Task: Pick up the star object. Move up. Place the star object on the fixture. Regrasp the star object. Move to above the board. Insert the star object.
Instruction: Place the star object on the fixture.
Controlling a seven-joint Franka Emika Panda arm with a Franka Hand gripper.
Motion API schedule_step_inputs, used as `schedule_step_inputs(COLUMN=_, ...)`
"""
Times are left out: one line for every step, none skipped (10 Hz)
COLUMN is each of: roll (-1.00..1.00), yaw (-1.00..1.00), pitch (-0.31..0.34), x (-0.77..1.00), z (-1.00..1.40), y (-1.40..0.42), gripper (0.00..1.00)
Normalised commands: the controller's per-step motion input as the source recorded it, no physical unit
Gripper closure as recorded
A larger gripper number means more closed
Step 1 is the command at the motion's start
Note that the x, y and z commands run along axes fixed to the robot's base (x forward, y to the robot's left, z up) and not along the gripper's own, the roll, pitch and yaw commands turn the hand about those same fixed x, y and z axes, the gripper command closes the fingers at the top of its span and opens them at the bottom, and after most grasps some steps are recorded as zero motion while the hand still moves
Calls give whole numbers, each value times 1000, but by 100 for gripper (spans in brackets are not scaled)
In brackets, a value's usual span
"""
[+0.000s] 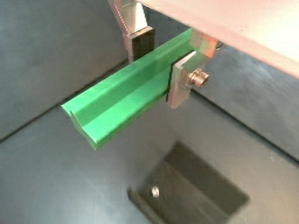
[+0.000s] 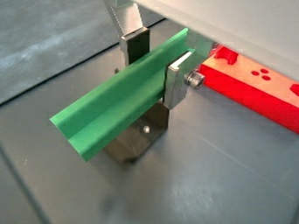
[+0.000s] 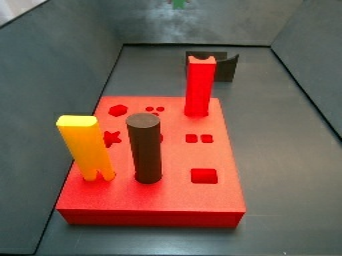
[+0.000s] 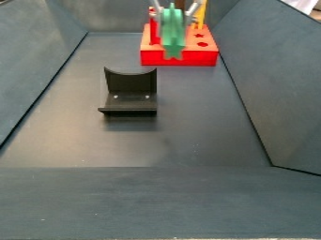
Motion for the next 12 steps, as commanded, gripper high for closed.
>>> schedule_step_inputs(roll=-69, yaw=-166, pitch=-61, x=1000, z=-37, y=-248, gripper=100)
schedule_step_inputs(roll=-37, yaw=-86, pitch=-27, x=1000, z=-40, y=-190, gripper=100)
schedule_step_inputs(roll=-23, yaw=-59, pitch=-13, x=1000, z=-41, y=-164, gripper=100)
schedule_step_inputs(roll=1, yaw=-24, pitch=11, x=1000, z=-40, y=-130, gripper=100)
schedule_step_inputs(roll=13, yaw=-11, pitch=23, x=1000, z=-39, y=-114, gripper=100)
schedule_step_inputs(roll=-1000, yaw=120, pitch=92, x=663, z=62, y=-280, gripper=100)
schedule_step_inputs(roll=-1000, yaw=120, pitch=97, x=594, z=69, y=-251, gripper=100)
schedule_step_inputs(roll=-1000, yaw=89, pitch=119, x=439, z=53, y=-88, gripper=100)
schedule_step_inputs(roll=-1000, yaw=74, pitch=130, x=365, z=35, y=-49, gripper=100)
schedule_step_inputs(roll=-1000, yaw=43, pitch=148, x=194, z=8, y=-2, gripper=100)
schedule_step_inputs(roll=-1000, yaw=28, pitch=156, x=123, z=1, y=14, gripper=100)
schedule_step_inputs(roll=-1000, yaw=-4, pitch=156, x=21, z=7, y=32, gripper=100)
